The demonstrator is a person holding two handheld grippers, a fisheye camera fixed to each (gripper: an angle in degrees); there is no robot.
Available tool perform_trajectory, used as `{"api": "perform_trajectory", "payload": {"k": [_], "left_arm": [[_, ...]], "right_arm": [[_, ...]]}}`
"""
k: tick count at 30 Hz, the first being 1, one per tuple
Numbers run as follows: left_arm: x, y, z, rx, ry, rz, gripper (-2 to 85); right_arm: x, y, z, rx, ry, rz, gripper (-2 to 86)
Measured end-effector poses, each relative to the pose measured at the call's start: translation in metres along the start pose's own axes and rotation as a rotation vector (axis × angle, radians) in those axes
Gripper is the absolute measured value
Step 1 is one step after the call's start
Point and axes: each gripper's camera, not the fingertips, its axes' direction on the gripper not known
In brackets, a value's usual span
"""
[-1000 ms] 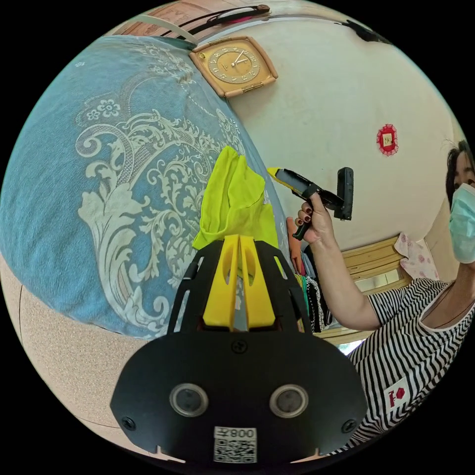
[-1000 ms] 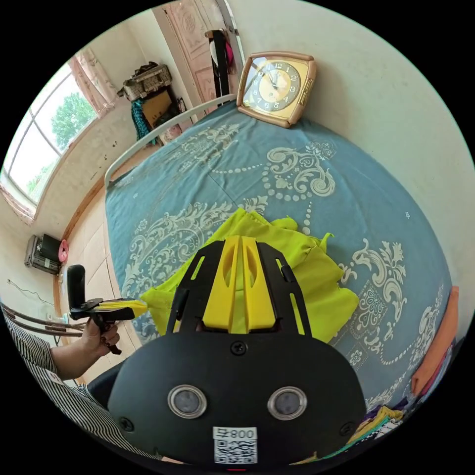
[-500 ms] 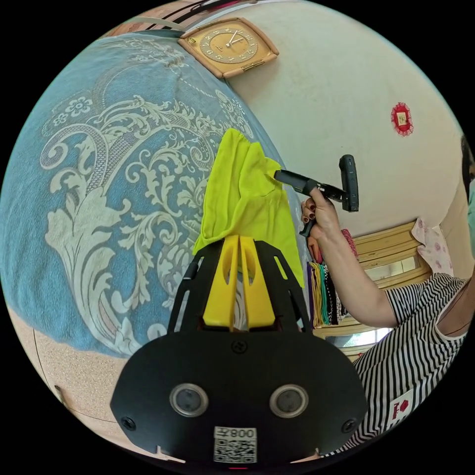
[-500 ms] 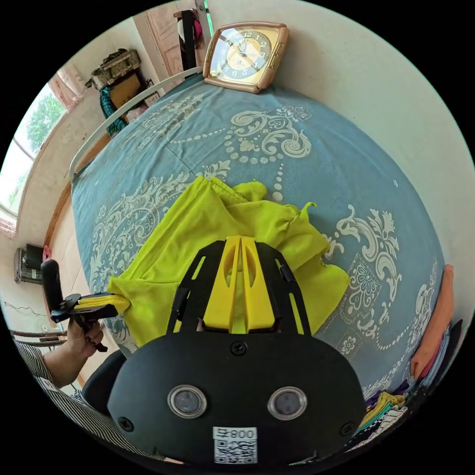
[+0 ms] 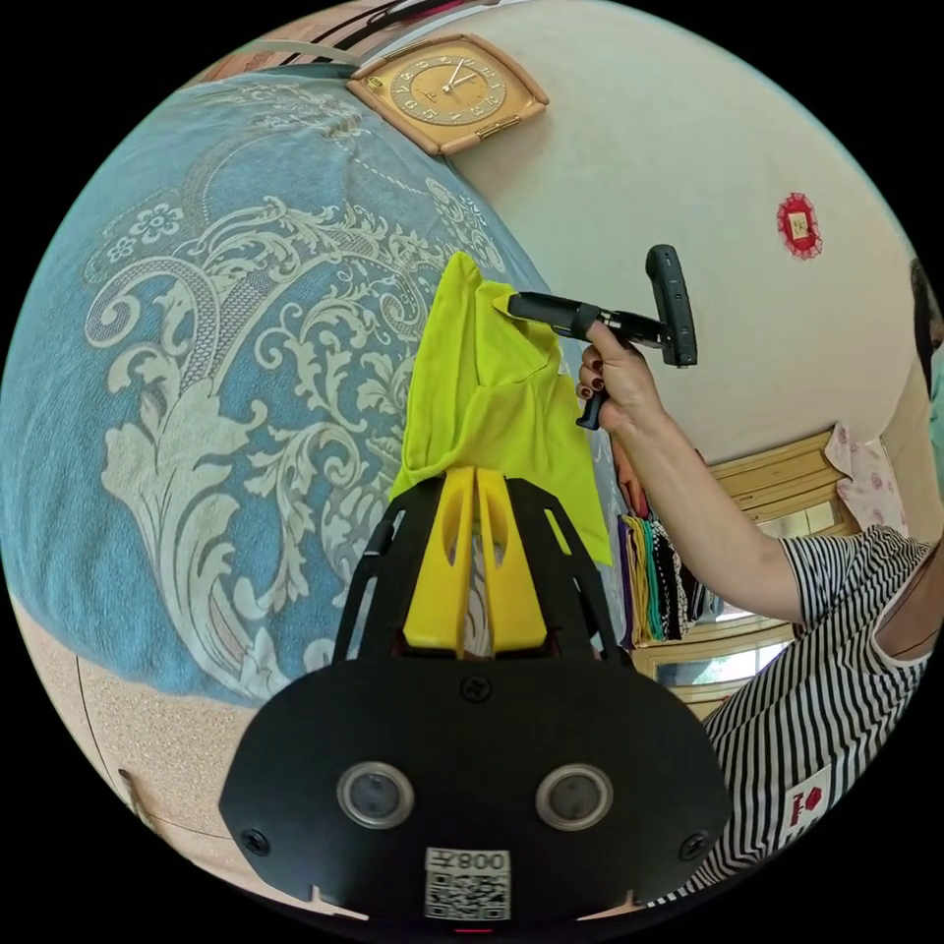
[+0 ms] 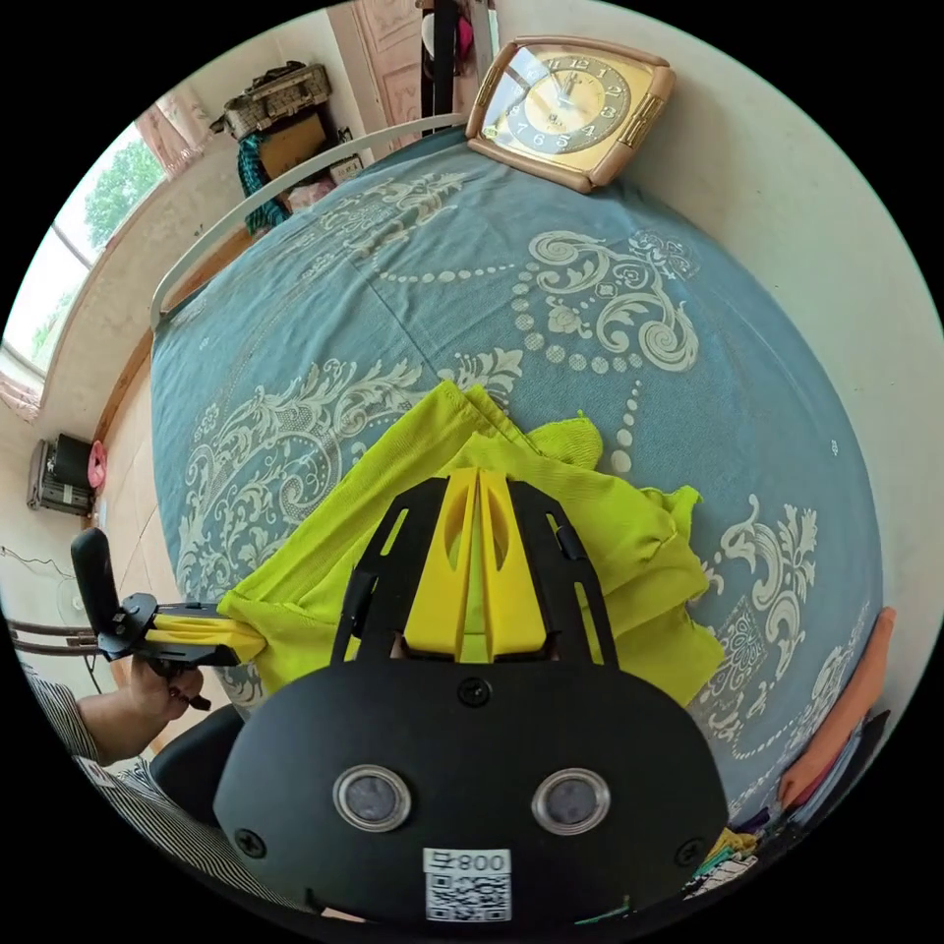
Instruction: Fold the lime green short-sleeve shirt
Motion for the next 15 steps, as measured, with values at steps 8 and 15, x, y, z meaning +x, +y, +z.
{"api": "perform_trajectory", "payload": {"k": [8, 15], "left_arm": [[0.026, 0.015, -0.003, -0.083, 0.051, 0.062, 2.1], [0.079, 0.021, 0.051, -0.34, 0.227, 0.155, 6.3]], "right_arm": [[0.087, 0.221, -0.012, 0.102, -0.455, 0.304, 1.0], [0.106, 0.384, 0.058, 0.024, -0.625, 0.592, 3.2]]}}
